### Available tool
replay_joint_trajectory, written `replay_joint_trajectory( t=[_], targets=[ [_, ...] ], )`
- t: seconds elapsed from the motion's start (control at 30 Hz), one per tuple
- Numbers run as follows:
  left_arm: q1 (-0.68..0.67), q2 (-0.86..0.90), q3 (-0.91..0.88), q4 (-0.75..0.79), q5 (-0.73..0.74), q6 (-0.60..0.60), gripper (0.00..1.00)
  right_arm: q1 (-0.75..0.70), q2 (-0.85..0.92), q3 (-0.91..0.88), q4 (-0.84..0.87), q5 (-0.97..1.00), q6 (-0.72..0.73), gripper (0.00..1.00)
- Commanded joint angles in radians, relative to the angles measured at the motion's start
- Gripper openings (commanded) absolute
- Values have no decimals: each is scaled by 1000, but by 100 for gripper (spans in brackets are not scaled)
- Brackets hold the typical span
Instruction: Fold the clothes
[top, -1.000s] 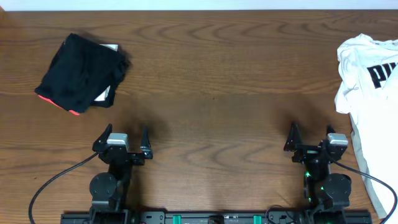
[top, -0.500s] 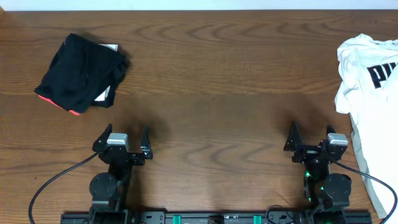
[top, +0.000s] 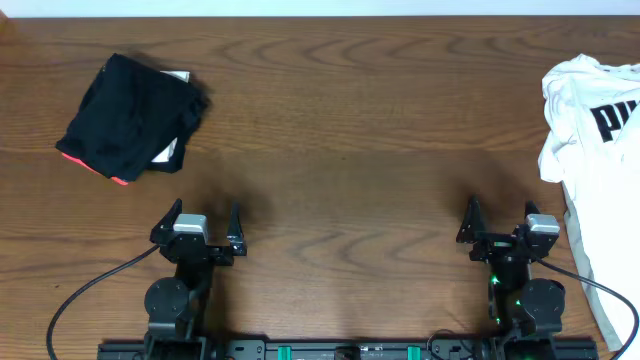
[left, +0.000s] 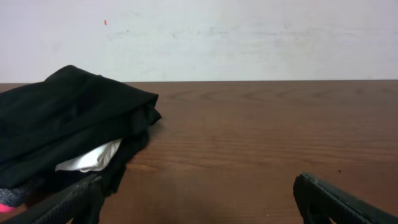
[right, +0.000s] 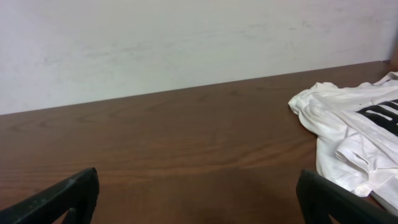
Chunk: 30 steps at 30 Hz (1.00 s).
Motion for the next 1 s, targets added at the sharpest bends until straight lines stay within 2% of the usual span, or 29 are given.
replay_joint_trajectory(
  t=[0.0,0.97],
  targets=[
    [-2,-10,-14,-36,7,14,98,16,-5,-2,-4,6,-17,99],
    [-2,-10,-14,-36,7,14,98,29,-3,-2,-4,6,-17,99]
  ],
)
